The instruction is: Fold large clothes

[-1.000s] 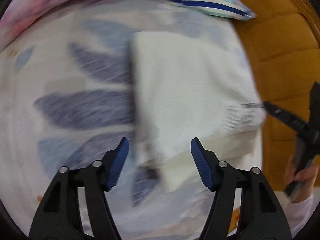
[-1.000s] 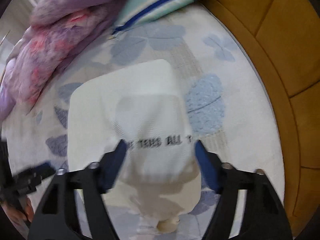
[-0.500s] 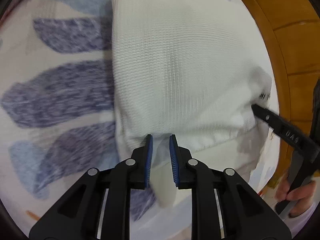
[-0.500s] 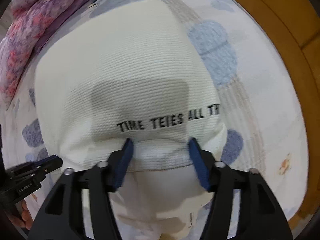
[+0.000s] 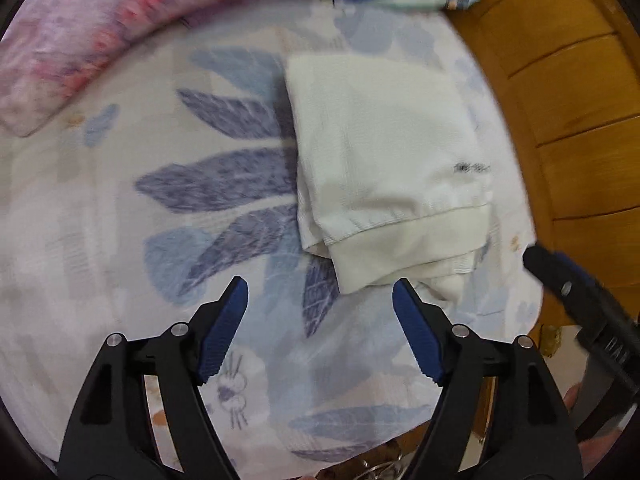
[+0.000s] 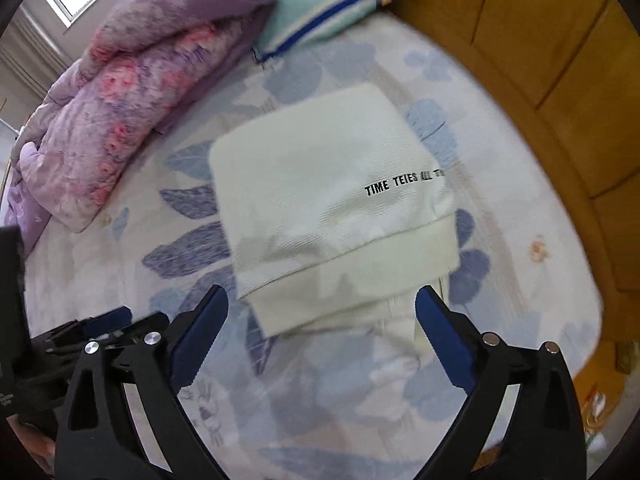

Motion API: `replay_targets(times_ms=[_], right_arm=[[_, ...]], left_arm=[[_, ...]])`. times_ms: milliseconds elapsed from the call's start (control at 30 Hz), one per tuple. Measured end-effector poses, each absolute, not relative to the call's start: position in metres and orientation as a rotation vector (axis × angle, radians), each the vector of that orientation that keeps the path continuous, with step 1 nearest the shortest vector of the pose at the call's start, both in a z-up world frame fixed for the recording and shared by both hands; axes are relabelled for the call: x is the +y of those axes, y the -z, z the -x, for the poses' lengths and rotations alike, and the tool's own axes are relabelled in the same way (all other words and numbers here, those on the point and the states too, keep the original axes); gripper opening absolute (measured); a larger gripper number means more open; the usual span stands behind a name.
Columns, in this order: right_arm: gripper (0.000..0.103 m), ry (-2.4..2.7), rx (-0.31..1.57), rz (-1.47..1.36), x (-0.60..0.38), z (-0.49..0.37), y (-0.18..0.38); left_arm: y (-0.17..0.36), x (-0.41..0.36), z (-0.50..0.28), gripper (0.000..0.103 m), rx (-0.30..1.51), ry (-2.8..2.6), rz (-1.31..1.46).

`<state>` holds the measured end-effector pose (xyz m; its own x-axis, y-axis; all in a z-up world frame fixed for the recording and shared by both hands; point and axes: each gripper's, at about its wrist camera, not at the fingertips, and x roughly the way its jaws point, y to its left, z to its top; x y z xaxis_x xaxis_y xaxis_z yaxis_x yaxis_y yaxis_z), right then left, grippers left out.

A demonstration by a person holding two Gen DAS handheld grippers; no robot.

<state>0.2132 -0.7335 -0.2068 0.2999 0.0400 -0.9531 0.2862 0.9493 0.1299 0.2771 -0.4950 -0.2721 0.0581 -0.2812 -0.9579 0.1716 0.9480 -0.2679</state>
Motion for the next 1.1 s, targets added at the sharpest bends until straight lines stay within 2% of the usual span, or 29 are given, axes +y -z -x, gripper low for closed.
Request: replay_targets(times_ms=[167, 367, 433, 533, 833, 1100], right_arm=[[0.092, 0.179, 1.189, -0.326, -0.69, -0.169, 0.149], [0.092, 0.175, 1.063, -0.237, -0.628, -0.123, 0.075], [0.092, 0.185, 1.021, -0.196, -0.605, -0.104, 0.052], [0.092, 0.206, 0.962, -0.171, -0.578, -0.075, 0.028], [0.094, 0.22, 0.882, -0.12, -0.508, -0.004, 0.0], [0.094, 0.192, 0.845, -0.184, -0.475, 0.032, 0.003]], left_arm=[[0.191, -0.459, -0.23, 0.09, 1.344, 0.349, 0.047], [0.109, -0.406, -0.169, 0.091, 1.216, 0.346, 0.027], [0.089, -0.391, -0.151, 0.094, 1.202, 0.31, 0.013], [0.063, -0.366, -0.116, 0.094, 1.146, 0.279, 0.011], [0.021, -0.306, -0.029, 0.095, 1.034, 0.349, -0.004], [-0.006, -0.282, -0.004, 0.095, 0.916, 0.346, -0.022]])
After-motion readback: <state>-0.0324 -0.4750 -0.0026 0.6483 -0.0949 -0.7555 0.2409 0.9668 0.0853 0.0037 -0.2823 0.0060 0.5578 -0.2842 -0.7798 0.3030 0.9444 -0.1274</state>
